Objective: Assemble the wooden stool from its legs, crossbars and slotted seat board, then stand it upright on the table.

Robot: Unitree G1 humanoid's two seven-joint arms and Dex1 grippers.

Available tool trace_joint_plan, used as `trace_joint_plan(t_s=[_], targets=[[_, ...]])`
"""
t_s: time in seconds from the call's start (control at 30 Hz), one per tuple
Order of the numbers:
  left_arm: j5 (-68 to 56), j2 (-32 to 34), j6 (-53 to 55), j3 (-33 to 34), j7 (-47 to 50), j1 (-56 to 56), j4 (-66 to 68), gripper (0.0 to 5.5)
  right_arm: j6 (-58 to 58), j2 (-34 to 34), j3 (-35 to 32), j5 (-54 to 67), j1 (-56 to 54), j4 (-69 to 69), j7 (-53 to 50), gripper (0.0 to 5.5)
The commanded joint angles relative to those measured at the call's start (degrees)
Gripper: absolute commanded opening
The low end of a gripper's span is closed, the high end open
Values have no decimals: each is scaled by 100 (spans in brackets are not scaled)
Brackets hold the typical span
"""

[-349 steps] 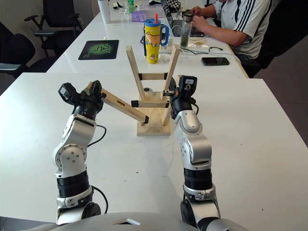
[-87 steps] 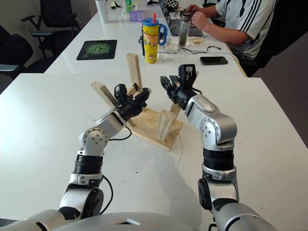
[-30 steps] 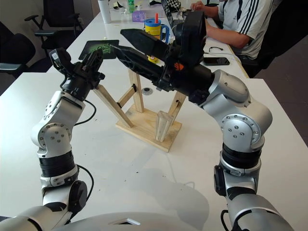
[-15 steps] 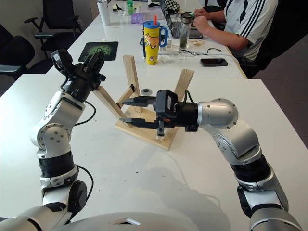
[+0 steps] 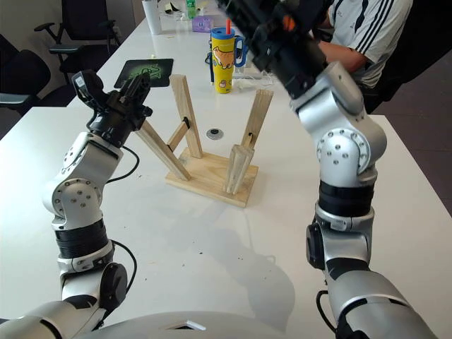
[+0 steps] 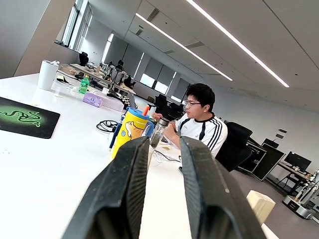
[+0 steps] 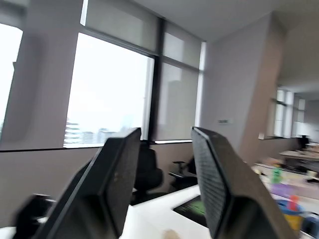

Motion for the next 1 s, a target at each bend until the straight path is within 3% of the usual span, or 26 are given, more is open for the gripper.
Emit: trace_joint_plan(t_s=[0.03, 0.27, 0.43, 0.53, 0.67, 0.8, 0.9, 1.0], targets=[[81, 67, -28, 35, -2, -26, 129, 116, -847, -383, 835, -2070, -170, 2229, -265, 189], [160, 19, -182, -61, -94, -64, 314, 116, -2052, -124, 824, -2922, -1228, 5379, -182, 189], [189, -17, -274, -127, -133, -86, 397, 116, -2734, -221, 627, -3299, -1988, 6788, -458, 189], [212, -35, -312, -153, -145, -101, 435, 116, -2984, -203, 824, -3682, -2124, 7265, -21, 189], [222, -21, -364, -150, -168, -119, 478, 116, -3181, -86, 995, -3843, -1913, 7467, 1635, 189], [210, -34, -380, -137, -137, -111, 417, 116, -2521, -32, 812, -3242, -1587, 7206, 4363, 189], [194, 3, -390, -97, -108, -117, 392, 116, -1326, -135, 614, -2386, -1401, 6351, 5939, 189], [134, 42, -343, -39, -58, -121, 278, 116, -448, -313, 854, -1867, -813, 4831, 6618, 189]])
